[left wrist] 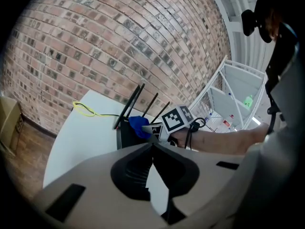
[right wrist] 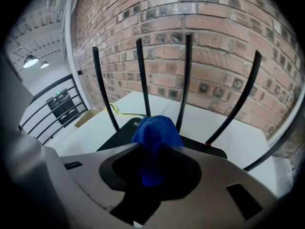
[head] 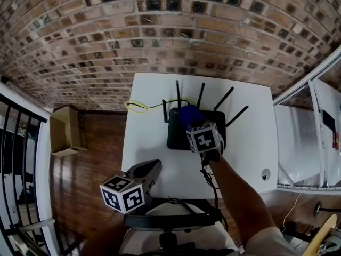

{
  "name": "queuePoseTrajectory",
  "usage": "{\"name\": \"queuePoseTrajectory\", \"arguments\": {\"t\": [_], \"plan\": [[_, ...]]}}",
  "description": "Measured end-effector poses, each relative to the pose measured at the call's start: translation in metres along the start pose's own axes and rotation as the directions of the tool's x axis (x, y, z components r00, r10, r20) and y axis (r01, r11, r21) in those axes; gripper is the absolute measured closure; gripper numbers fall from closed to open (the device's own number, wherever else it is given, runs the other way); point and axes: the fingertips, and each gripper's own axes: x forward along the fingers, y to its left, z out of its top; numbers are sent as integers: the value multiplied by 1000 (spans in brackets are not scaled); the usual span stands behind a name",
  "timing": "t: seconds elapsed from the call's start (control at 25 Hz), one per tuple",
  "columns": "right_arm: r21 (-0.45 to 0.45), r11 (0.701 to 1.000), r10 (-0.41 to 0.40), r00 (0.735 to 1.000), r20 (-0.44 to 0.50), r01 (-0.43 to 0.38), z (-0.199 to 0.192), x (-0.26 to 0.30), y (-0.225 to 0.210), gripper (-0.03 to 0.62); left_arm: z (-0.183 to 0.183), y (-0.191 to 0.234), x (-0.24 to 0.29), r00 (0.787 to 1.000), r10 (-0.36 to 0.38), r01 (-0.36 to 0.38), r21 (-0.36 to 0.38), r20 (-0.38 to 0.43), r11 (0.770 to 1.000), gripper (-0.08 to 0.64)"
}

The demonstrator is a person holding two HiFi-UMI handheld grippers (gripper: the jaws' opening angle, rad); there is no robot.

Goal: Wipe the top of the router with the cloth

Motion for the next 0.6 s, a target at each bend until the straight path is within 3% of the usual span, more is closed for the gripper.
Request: {"name": "queuePoseTrajectory", "arguments": {"t": [0.28,0.6], "plan": [[81,994,-78,997,-27,80,-26,-12,-49,463,3,-12,18,999,-43,43,13,-19,999,531],[186,967,-168,984,-59,176,-49,-30,-95,463,6,-23,30,997,-67,68,26,-37,997,530]]}}
